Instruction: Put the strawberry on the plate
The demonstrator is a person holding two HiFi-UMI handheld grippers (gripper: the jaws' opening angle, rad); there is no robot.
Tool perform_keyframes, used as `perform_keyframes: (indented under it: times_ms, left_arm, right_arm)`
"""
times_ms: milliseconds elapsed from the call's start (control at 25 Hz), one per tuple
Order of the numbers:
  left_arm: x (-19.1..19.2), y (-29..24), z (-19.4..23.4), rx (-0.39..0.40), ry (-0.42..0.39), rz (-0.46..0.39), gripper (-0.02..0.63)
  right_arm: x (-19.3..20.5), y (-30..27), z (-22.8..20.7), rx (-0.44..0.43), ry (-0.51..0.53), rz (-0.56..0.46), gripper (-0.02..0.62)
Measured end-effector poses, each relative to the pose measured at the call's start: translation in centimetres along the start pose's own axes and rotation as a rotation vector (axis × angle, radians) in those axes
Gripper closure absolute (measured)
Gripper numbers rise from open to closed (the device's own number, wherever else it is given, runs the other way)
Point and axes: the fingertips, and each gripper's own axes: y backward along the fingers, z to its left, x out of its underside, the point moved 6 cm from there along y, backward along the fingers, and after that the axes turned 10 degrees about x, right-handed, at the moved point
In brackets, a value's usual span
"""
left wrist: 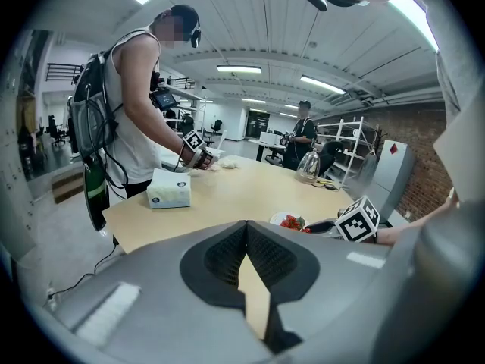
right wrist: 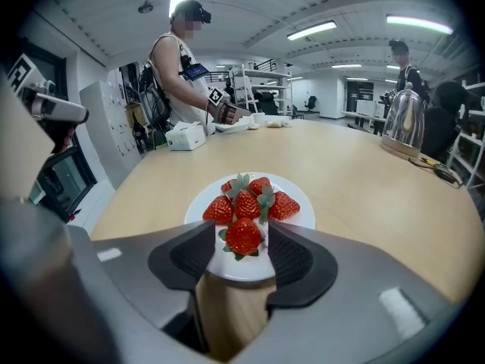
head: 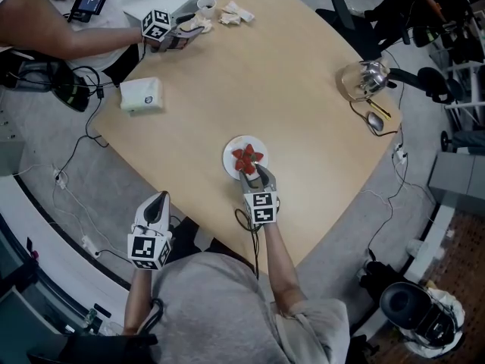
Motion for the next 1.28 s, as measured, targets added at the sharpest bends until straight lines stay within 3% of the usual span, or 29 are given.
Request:
perform_keyframes:
  times_ms: [520, 1280]
  left_arm:
    - [-0.9, -0.3, -0.7, 0.041, -0.033, -0.018, 0.586]
    - [-2.7, -2.3, -3.5, 0.188, -0.105, -0.054, 0.586]
  right_arm:
    - [-0.1, 1.5, -0.1, 0.034, -0.022, -0.046, 0.350]
    - [-1.5, 8.4, -2.9, 0.164, -0.140, -0.166, 0.561]
